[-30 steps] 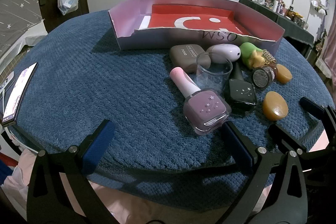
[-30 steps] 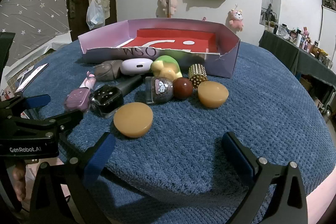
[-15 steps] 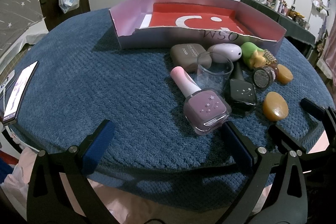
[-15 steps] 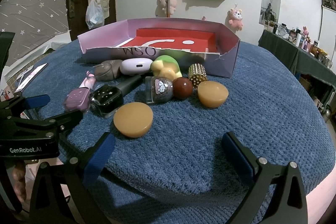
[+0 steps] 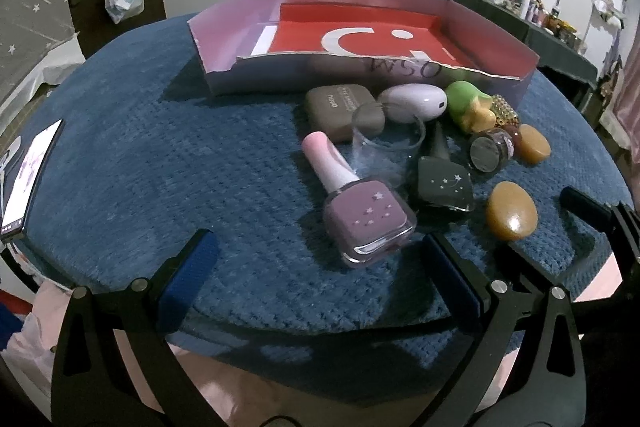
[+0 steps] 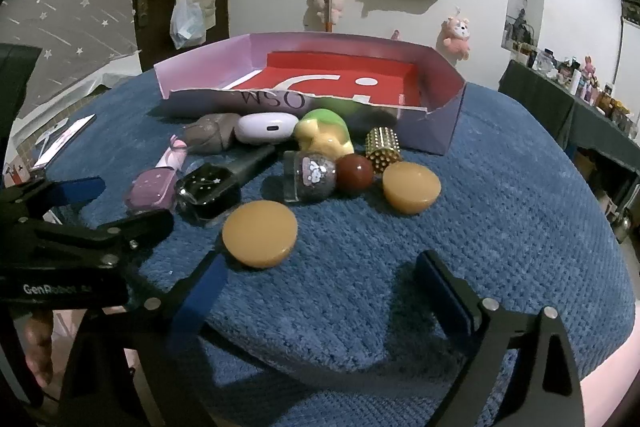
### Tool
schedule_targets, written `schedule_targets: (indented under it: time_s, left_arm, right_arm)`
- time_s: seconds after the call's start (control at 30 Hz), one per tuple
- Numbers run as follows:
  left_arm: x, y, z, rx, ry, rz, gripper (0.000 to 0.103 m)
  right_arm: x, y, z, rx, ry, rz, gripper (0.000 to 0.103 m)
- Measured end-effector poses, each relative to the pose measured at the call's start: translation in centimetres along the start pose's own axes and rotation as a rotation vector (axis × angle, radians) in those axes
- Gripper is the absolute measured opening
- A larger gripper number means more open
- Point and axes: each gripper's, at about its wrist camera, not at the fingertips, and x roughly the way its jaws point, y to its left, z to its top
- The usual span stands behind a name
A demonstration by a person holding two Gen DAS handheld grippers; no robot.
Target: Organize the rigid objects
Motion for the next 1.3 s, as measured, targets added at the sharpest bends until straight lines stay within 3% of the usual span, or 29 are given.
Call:
schedule_targets:
  time_s: [0.53,0.67,0.93,1.0,1.07,1.17,1.3]
  left_arm:
    - [0.0,1.7,0.3,-0.026,-0.005,0.009,0.102]
    - [0.0,1.1,0.7,-0.005,-0.011,-0.004,0.088]
    - [0.2,1.0,1.4,-0.023,-0.022,-0.028,0.07]
    - [0.2,1.1,1.4,-0.024,-0.028,-0.024,0.059]
    - [0.1,1.1,1.4,-0.017,-0.034,-0.025,0.04]
    - [0.1,1.1,1.4,-0.011,-0.037,-0.027,0.038]
    - [0.0,1.4,1.4,-0.016,-0.042,-0.04,0.038]
  right_arm:
    - [0.7,1.5,1.1,-0.043,-0.019,0.023,0.09]
    - [0.9,1.7,1.2,-0.047,-0.022,0.032,0.085]
    - [1.1,2.2,1.5,-0.062,-0.026,0.058,0.069]
    - [1.2,2.4,1.6,-0.07,-0.028,0.062,0.062]
    - [1.2,2.6,1.6,-0.077,-0.028,0.073,0.054]
    - [1.2,3.0,1.7,-0.091,-0.026,0.087,0.04]
    - [1.0,3.4,1.6,-0.112,-0.028,0.073,0.04]
